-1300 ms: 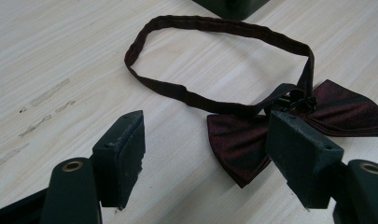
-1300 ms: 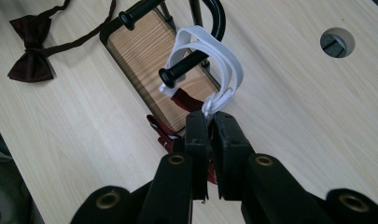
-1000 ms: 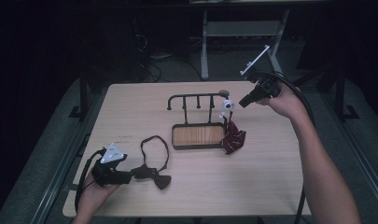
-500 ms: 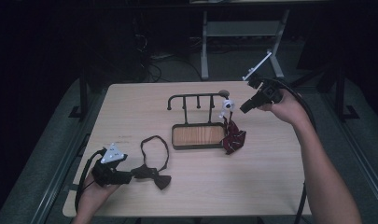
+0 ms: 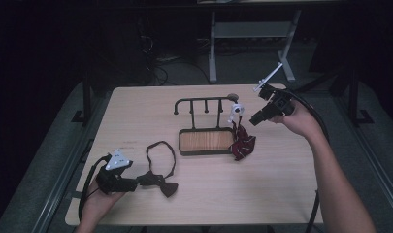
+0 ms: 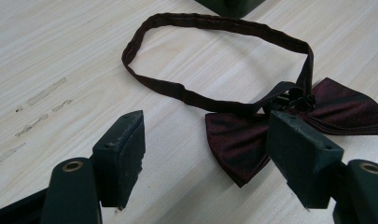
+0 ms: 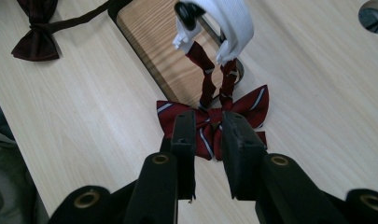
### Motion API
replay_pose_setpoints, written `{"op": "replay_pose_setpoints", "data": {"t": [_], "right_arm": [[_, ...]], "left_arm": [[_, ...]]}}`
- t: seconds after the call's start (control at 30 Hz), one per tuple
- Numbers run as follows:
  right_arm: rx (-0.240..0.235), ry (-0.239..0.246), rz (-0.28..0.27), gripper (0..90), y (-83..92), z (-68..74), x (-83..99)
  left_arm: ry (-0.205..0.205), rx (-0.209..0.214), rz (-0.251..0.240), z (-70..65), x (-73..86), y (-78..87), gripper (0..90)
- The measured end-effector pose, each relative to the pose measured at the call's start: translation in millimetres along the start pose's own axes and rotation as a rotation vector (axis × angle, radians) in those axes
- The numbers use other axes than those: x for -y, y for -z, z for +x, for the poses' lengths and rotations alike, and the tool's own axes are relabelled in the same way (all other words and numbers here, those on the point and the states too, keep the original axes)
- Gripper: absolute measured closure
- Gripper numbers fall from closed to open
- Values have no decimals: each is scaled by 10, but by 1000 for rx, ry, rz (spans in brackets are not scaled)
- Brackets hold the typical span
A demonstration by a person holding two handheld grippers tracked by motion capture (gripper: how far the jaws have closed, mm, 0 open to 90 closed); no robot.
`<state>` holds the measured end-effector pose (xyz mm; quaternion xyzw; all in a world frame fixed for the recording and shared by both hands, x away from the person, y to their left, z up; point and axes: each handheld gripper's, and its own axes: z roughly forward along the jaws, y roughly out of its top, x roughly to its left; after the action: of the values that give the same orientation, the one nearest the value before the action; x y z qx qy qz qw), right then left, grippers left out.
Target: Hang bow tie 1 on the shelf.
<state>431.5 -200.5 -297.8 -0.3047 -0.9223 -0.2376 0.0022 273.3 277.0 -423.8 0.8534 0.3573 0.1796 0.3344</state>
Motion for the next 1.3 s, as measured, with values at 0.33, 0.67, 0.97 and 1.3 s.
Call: {"op": "replay_pose_setpoints", "data": {"t": [0.33,0.67,0.97,1.3], "right_arm": [[-14,-1,-8,667,-95,35,99],[-25,-4,-28,617,-165,85,235],[-27,-10,-29,568,-234,116,335],[-29,-8,-34,499,-351,206,513]], "left_arm": [[-1,2,5,-9,-3,-6,289],[-3,2,7,-15,-2,-10,289],[-2,2,6,-10,1,-10,289],[-3,4,6,-17,-1,-15,289]]}}
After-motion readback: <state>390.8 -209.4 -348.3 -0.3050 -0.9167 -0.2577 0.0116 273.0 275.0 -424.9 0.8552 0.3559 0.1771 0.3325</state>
